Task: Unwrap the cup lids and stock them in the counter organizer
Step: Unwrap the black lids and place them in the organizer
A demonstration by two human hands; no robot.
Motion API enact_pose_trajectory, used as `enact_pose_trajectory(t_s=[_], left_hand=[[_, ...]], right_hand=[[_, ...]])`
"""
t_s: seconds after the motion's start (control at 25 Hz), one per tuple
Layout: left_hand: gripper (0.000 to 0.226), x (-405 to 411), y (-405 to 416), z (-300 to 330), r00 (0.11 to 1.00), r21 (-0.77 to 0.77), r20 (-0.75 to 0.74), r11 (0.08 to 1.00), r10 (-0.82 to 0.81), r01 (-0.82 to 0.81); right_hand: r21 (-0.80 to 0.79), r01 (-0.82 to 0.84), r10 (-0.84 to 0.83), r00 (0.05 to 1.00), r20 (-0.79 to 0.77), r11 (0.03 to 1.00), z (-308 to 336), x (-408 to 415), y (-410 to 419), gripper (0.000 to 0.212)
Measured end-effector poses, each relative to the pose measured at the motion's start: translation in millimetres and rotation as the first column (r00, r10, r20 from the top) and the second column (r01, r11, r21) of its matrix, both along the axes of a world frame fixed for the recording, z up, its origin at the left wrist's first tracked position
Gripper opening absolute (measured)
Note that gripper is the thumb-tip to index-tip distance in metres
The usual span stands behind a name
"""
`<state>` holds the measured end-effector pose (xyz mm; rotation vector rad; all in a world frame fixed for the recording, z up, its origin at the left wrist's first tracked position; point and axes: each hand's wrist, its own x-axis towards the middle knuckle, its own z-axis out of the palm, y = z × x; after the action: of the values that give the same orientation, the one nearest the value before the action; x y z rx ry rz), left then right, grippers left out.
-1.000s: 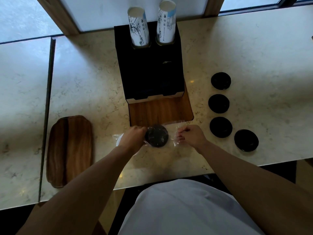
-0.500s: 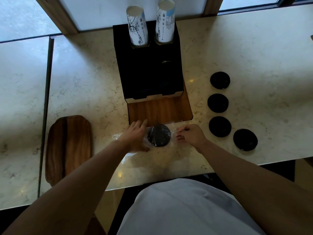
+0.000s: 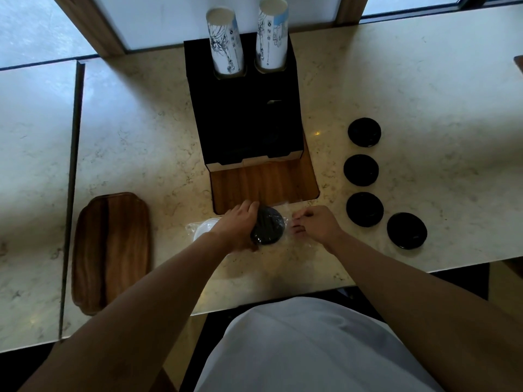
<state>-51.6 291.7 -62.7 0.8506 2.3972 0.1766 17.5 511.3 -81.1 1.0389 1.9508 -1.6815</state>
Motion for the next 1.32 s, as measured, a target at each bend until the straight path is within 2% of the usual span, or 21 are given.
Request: enact_pose_trajectory(t_s=[0.48,0.64,0.88,1.16,1.32], left_hand=[[0.084,6,-2,-1,0.996,0.106,0.014,0.990,0.090,-0.091],[0.059,11,-2,-4,0.994,0.134,-0.011,0.986,0.106,-0.103],[0.033,13,-5,-5,0.996,0.150,-0.051,0.986,0.078,-0.069],[0.023,11,-6,-6,0.998,0.130,-0.055,0.991,0.031,-0.024],[0.022,11,-8,-6,0.998,0.126,-0.064,0.992,-0.003,0.011]], right_hand=[[-0.003,0.000,0.000,1.000,-0.004,1.000,-3,1,-1,0.011],[0.007,-0.007,0.007,1.000,0.020,1.000,-2,-1,-2,0.014],[-0.081,-0.010,0.015,0.998,0.063,0.997,5,-6,2,0.034],[-0.227,-0.153,0.167,0.985,0.041,0.962,19,-2,7,0.035],[-0.194,-0.263,0.272,0.962,0.018,0.945,21,0,13,0.034]])
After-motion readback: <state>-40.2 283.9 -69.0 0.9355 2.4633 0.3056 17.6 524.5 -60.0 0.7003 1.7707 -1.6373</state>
